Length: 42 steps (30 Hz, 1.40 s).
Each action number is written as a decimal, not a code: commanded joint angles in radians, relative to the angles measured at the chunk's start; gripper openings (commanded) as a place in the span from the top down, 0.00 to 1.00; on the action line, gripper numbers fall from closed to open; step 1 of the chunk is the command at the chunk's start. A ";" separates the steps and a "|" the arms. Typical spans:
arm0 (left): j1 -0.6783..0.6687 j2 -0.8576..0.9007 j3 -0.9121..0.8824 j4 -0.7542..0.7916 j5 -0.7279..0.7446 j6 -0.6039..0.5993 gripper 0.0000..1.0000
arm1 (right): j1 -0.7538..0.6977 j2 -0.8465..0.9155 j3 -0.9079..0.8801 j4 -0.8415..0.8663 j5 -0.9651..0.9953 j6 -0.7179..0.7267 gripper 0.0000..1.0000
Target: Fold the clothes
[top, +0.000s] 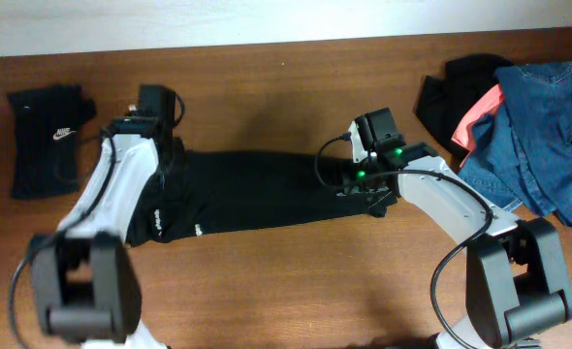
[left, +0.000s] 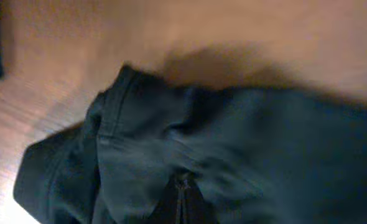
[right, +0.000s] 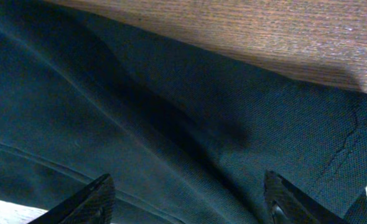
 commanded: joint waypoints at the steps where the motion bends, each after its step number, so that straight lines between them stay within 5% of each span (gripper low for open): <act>1: -0.034 -0.102 0.030 -0.009 0.120 -0.019 0.97 | 0.005 0.007 -0.005 0.003 0.013 -0.006 0.29; 21: -0.117 0.089 -0.157 0.072 0.198 -0.057 0.93 | 0.005 0.032 -0.005 0.008 0.013 -0.006 0.28; 26: -0.117 0.093 -0.156 0.125 0.204 -0.057 0.81 | 0.005 0.036 -0.005 0.011 0.013 -0.006 0.27; 28: -0.116 0.087 -0.146 0.114 0.213 -0.056 0.99 | 0.005 0.040 -0.005 0.008 0.013 -0.006 0.21; 35: -0.077 -0.114 -0.014 -0.011 0.168 -0.056 1.00 | -0.003 0.038 -0.002 -0.039 0.000 -0.055 0.04; 37: -0.050 -0.203 -0.008 -0.011 0.172 -0.058 0.88 | -0.003 0.038 -0.002 -0.063 -0.006 -0.055 0.00; 42: 0.036 -0.353 -0.008 -0.107 0.161 -0.057 0.28 | -0.002 0.039 -0.002 -0.171 -0.007 -0.054 0.01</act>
